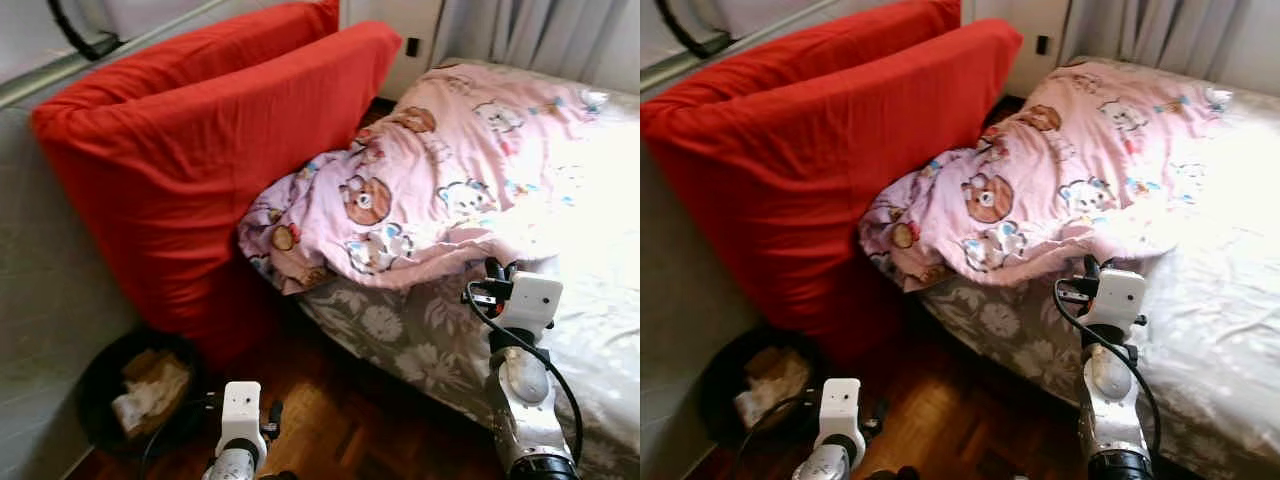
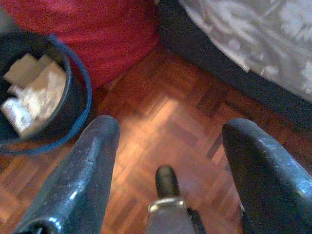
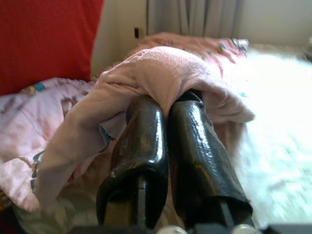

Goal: Clean up the room

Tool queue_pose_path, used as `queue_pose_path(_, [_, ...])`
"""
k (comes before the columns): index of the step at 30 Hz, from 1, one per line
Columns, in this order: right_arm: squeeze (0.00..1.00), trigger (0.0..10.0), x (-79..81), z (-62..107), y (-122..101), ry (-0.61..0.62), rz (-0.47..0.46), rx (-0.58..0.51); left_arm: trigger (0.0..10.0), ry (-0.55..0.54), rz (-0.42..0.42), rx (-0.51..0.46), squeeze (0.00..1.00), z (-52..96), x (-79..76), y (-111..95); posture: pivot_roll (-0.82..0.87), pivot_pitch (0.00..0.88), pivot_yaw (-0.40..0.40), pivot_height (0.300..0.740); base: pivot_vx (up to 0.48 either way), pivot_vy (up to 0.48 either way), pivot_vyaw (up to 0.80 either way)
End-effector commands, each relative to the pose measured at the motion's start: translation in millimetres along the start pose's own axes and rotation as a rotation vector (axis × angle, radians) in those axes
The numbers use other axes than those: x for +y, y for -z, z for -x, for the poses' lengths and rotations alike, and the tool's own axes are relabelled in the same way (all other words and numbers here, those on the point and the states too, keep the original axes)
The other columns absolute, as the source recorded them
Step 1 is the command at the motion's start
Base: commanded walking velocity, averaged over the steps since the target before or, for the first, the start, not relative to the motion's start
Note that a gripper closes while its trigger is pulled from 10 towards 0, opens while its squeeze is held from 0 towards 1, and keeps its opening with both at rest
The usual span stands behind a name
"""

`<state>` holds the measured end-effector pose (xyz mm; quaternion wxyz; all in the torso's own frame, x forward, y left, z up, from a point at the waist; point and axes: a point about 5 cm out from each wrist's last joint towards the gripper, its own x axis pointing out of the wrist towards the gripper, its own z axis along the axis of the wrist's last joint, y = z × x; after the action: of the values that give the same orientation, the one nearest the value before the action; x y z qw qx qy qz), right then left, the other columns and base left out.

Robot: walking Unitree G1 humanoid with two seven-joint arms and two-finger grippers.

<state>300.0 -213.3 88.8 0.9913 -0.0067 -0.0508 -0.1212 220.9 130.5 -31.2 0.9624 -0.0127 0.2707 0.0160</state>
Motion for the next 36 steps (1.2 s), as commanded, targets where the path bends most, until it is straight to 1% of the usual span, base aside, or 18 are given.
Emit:
queue_pose_path(1, [0.0, 10.0, -3.2, -1.0, -3, 0.012, 0.011, -0.009, 10.0, 0.004, 0.034, 0.012, 0.0, 1.3, -5.1, 3, -0.06, 0.145, 0.039, 0.74, 0.0, 0.0, 0.0])
queue_pose_path(4, [0.0, 10.0, -8.2, 1.7, 8, 0.041, 0.047, 0.063, 10.0, 0.001, 0.029, 0.013, 0.0, 1.1, -5.1, 3, -0.06, 0.144, 0.037, 0.74, 0.0, 0.0, 0.0])
queue_pose_path(8, [0.0, 10.0, -13.1, 2.6, 12, 0.078, 0.058, 0.089, 10.0, 0.0, 0.028, 0.013, 0.0, 1.0, -5.1, 3, -0.06, 0.144, 0.037, 0.74, 0.0, 0.0, 0.0])
queue_pose_path(9, [0.0, 10.0, -20.7, 3.9, 17, 0.126, 0.069, 0.117, 10.0, 0.0, 0.026, 0.014, 0.0, 0.9, -5.2, 3, -0.06, 0.144, 0.037, 0.74, 0.0, 0.0, 0.0])
queue_pose_path(11, [0.0, 10.0, -23.7, 4.8, 19, 0.142, 0.082, 0.138, 10.0, 0.001, 0.024, 0.014, 0.0, 0.8, -5.2, 4, -0.07, 0.144, 0.037, 0.74, 0.0, 0.0, 0.0])
queue_pose_path(13, [0.0, 10.0, -28.6, 8.9, 30, 0.159, 0.103, 0.202, 10.0, 0.002, 0.024, 0.016, 0.0, 0.7, -5.4, 4, -0.06, 0.144, 0.037, 0.74, 0.0, 0.0, 0.0])
queue_pose_path(14, [0.0, 10.0, -28.6, 8.9, 30, 0.159, 0.103, 0.202, 10.0, 0.002, 0.024, 0.016, 0.0, 0.7, -5.4, 4, -0.06, 0.144, 0.037, 0.74, 0.0, 0.0, 0.0])
queue_pose_path(16, [0.0, 10.0, -33.0, 15.6, 43, 0.179, 0.109, 0.276, 10.0, 0.001, 0.024, 0.015, 0.0, 0.7, -5.5, 4, -0.06, 0.145, 0.036, 0.74, 0.0, 0.0, 0.0])
queue_pose_path(18, [0.0, 10.0, -34.1, 17.4, 46, 0.186, 0.111, 0.296, 10.0, 0.002, 0.024, 0.015, 0.0, 0.8, -5.6, 4, -0.06, 0.144, 0.036, 0.74, 0.0, 0.0, 0.0])
queue_pose_path(19, [0.0, 10.0, -36.3, 22.0, 54, 0.198, 0.102, 0.339, 10.0, 0.001, 0.022, 0.015, 0.0, 0.7, -5.4, 4, -0.06, 0.145, 0.035, 0.74, 0.0, 0.0, 0.0])
queue_pose_path(20, [0.0, 10.0, -36.3, 22.0, 54, 0.198, 0.102, 0.339, 10.0, 0.001, 0.022, 0.015, 0.0, 0.7, -5.4, 4, -0.06, 0.145, 0.035, 0.74, 0.0, 0.0, 0.0])
queue_pose_path(21, [0.0, 10.0, -39.0, 28.8, 66, 0.205, 0.11, 0.412, 10.0, 0.0, 0.022, 0.015, 0.0, 0.7, -5.2, 4, -0.06, 0.146, 0.036, 0.74, 0.0, 0.0, 0.0])
queue_pose_path(24, [0.0, 10.0, -41.0, 36.7, 78, 0.207, 0.104, 0.486, 10.0, 0.001, 0.021, 0.016, 0.0, 0.7, -5.2, 4, -0.06, 0.145, 0.036, 0.74, 0.0, 0.0, 0.0])
queue_pose_path(25, [0.0, 10.0, -43.4, 43.8, 86, 0.216, 0.099, 0.539, 10.0, 0.001, 0.02, 0.016, 0.0, 0.6, -5.3, 4, -0.06, 0.144, 0.035, 0.74, 0.0, 0.0, 0.0])
queue_pose_path(29, [0.0, 10.0, -44.5, 53.3, 97, 0.213, 0.071, 0.605, 10.0, 0.003, 0.019, 0.015, 0.0, 0.5, -5.3, 4, -0.06, 0.145, 0.036, 0.74, 0.0, 0.0, 0.0])
queue_pose_path(30, [0.04, 10.0, -45.1, 55.2, 99, 0.214, 0.069, 0.615, 10.0, 0.004, 0.019, 0.015, 0.0, 0.5, -5.3, 4, -0.06, 0.145, 0.036, 0.74, 0.0, 0.0, 0.0])
queue_pose_path(31, [1.0, 10.0, -45.5, 58.7, 103, 0.206, 0.073, 0.631, 10.0, 0.004, 0.017, 0.015, 0.0, 0.4, -5.2, 4, -0.06, 0.144, 0.037, 0.74, 0.0, 0.0, 0.0])
queue_pose_path(36, [1.0, 10.0, -48.2, 65.0, 109, 0.217, 0.053, 0.664, 10.0, 0.005, 0.012, 0.015, 0.0, 0.1, -4.8, 4, -0.06, 0.143, 0.037, 0.74, 0.0, 0.0, 0.0])
